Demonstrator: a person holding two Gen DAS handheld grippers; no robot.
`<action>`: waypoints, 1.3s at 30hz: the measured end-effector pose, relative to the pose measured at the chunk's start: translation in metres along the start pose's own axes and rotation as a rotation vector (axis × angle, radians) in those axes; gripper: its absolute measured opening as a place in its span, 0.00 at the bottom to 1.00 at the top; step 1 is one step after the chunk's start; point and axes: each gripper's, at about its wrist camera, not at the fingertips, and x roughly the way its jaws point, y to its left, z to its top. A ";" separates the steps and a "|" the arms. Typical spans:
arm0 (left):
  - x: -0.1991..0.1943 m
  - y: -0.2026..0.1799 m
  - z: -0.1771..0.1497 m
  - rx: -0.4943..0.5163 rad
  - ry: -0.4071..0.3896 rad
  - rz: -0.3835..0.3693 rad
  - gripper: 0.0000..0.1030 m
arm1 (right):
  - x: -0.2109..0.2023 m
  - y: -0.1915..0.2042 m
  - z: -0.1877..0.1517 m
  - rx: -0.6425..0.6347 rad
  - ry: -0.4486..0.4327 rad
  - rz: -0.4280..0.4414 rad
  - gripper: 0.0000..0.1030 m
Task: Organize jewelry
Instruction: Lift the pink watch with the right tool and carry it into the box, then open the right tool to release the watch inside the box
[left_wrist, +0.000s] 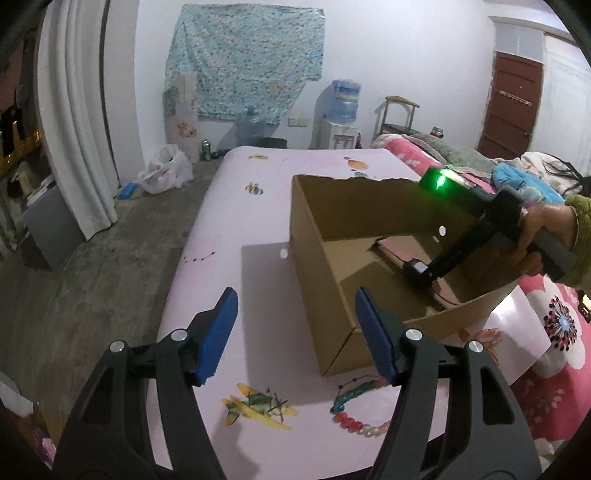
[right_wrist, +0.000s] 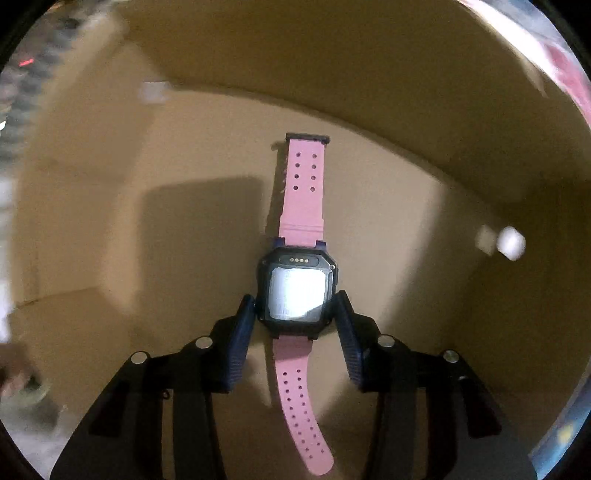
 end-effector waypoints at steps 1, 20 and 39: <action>0.000 0.003 -0.001 -0.008 0.000 0.003 0.61 | -0.003 0.009 0.003 -0.046 0.000 0.076 0.42; 0.010 0.013 -0.006 -0.059 0.014 0.011 0.61 | -0.043 -0.010 0.035 -0.004 -0.151 0.017 0.37; 0.009 0.000 -0.023 -0.008 0.033 -0.014 0.68 | -0.110 0.033 -0.049 -0.004 -0.427 -0.159 0.55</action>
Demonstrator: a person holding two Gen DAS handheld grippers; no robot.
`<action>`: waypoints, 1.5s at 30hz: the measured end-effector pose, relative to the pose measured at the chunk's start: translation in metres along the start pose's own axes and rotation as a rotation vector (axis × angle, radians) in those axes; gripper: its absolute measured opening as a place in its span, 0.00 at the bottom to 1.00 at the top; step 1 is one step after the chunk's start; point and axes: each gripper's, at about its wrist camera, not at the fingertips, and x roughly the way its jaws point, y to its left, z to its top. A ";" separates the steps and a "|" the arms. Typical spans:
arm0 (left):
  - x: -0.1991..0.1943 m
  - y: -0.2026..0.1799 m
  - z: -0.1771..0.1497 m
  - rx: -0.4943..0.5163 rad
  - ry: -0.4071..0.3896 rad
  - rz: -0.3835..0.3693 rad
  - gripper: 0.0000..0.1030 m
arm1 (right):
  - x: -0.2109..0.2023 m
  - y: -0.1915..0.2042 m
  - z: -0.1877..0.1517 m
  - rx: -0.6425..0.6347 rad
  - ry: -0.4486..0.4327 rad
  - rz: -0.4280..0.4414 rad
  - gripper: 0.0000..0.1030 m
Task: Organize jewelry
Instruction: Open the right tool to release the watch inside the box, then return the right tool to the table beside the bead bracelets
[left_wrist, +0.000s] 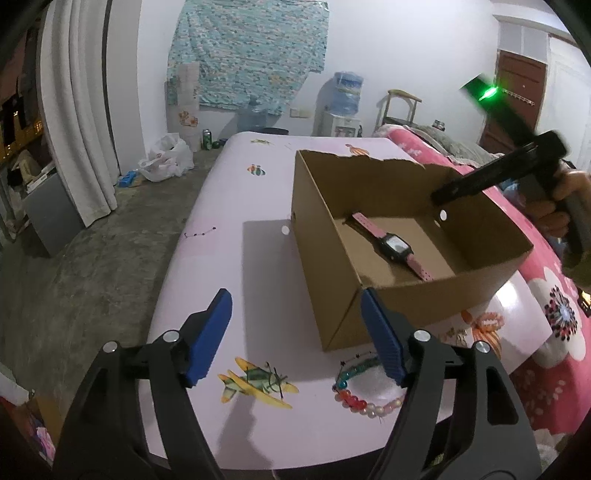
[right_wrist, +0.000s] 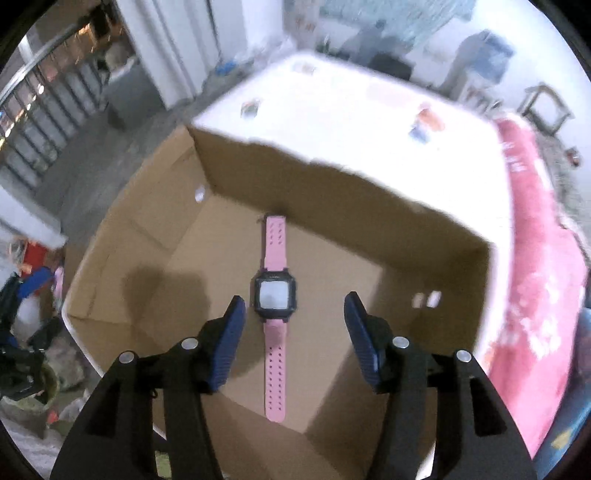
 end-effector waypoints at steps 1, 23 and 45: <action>-0.001 0.000 -0.003 0.002 0.002 -0.004 0.70 | -0.017 0.000 -0.008 0.010 -0.060 -0.014 0.62; 0.045 -0.005 -0.075 -0.040 0.274 -0.027 0.83 | 0.032 0.069 -0.218 0.244 -0.040 -0.048 0.94; 0.055 -0.013 -0.075 0.025 0.300 -0.030 0.92 | 0.056 0.084 -0.199 0.234 0.033 -0.129 0.94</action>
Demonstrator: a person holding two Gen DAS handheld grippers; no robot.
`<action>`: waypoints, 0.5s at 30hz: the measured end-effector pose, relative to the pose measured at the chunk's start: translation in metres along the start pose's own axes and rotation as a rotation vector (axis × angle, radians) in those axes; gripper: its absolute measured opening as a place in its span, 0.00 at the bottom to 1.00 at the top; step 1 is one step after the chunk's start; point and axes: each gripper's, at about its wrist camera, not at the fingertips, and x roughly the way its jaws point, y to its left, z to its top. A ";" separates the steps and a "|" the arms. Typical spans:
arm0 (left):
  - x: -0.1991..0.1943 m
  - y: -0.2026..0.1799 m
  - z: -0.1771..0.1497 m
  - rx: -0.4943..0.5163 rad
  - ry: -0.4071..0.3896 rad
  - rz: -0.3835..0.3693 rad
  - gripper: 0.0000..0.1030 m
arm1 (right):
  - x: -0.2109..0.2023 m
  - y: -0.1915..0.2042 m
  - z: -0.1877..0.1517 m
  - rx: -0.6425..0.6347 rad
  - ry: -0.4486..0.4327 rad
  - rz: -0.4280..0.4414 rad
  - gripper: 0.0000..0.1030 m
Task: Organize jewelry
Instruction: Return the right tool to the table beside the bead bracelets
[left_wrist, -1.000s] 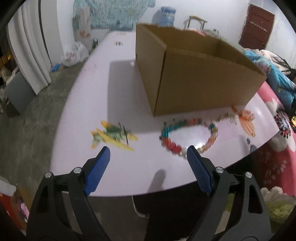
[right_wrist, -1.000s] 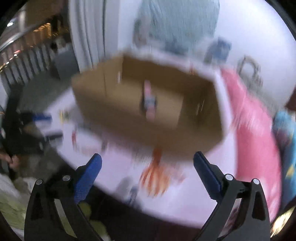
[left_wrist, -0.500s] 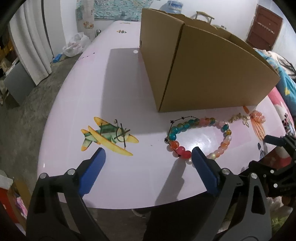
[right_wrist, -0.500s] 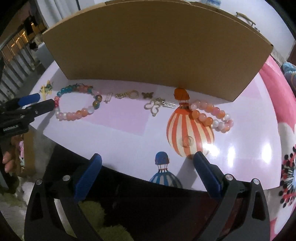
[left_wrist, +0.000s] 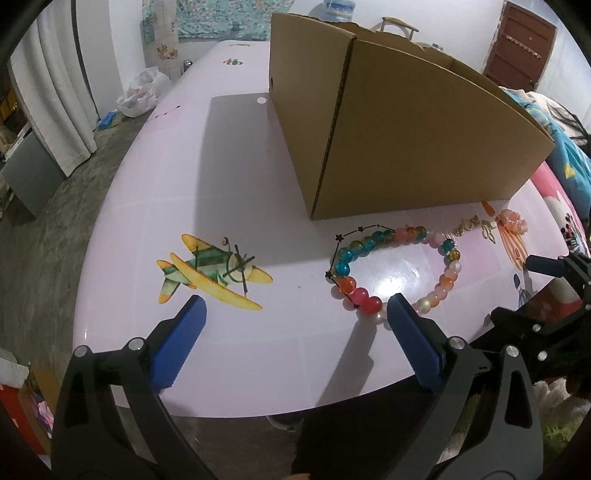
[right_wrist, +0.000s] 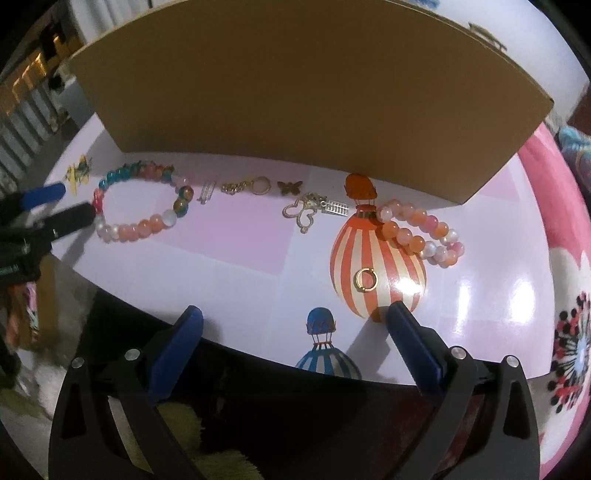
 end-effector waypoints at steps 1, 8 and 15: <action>0.000 0.000 0.000 0.001 0.001 -0.001 0.92 | -0.001 -0.002 0.001 0.011 0.002 0.012 0.94; 0.003 0.000 0.006 -0.004 0.028 -0.003 0.92 | -0.005 -0.008 0.000 -0.006 -0.014 0.092 0.95; 0.001 0.002 0.004 0.017 0.010 -0.016 0.92 | -0.018 -0.024 -0.003 0.045 -0.121 0.215 0.95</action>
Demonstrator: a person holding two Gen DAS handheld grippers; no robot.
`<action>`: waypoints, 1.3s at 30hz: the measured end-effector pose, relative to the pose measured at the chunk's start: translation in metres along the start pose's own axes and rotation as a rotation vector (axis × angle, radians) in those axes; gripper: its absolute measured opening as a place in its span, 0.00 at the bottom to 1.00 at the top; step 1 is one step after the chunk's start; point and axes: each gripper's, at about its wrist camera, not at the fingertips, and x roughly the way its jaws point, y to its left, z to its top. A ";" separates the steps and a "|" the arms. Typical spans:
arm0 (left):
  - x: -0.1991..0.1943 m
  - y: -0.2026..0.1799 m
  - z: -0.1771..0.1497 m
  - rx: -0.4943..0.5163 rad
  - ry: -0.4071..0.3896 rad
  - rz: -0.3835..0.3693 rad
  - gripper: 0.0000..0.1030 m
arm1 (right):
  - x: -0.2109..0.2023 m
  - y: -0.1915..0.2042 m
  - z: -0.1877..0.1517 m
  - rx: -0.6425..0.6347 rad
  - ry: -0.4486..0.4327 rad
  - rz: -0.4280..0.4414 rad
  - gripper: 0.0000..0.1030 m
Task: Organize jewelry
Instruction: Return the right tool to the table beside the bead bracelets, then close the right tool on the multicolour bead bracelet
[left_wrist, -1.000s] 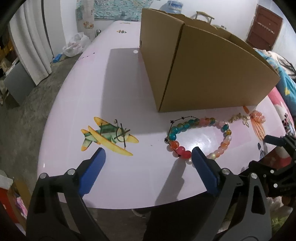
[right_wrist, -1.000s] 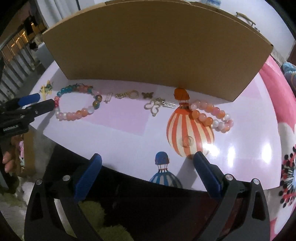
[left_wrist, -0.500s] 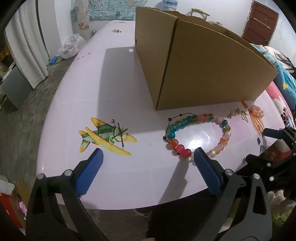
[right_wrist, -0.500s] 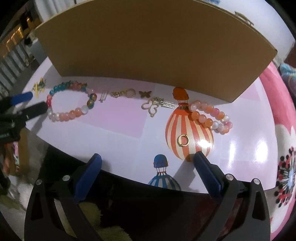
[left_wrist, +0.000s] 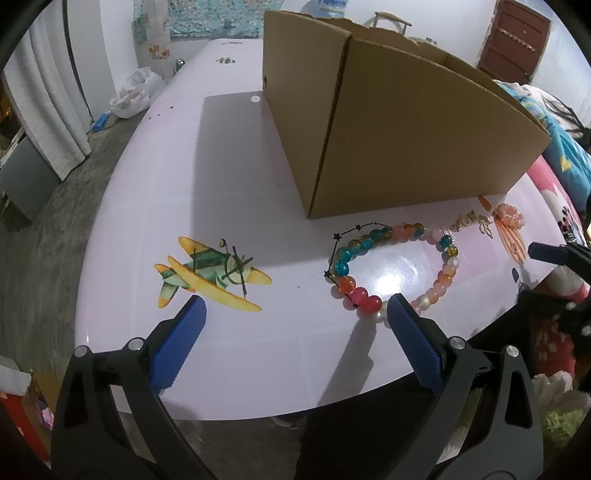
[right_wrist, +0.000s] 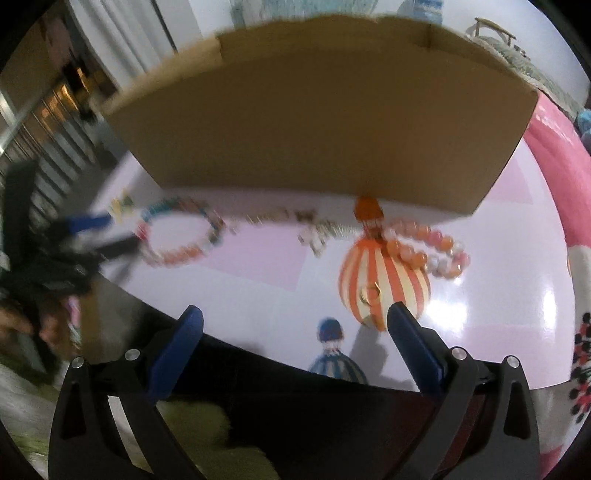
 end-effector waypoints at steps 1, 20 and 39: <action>-0.003 0.002 -0.001 -0.015 -0.013 -0.012 0.92 | -0.006 0.001 0.001 0.009 -0.031 0.028 0.94; -0.034 -0.031 0.002 0.136 -0.193 -0.168 0.83 | 0.002 0.026 0.025 0.150 -0.044 0.312 0.57; 0.004 -0.021 0.009 0.113 -0.043 -0.103 0.31 | 0.036 0.035 0.034 0.183 0.049 0.208 0.22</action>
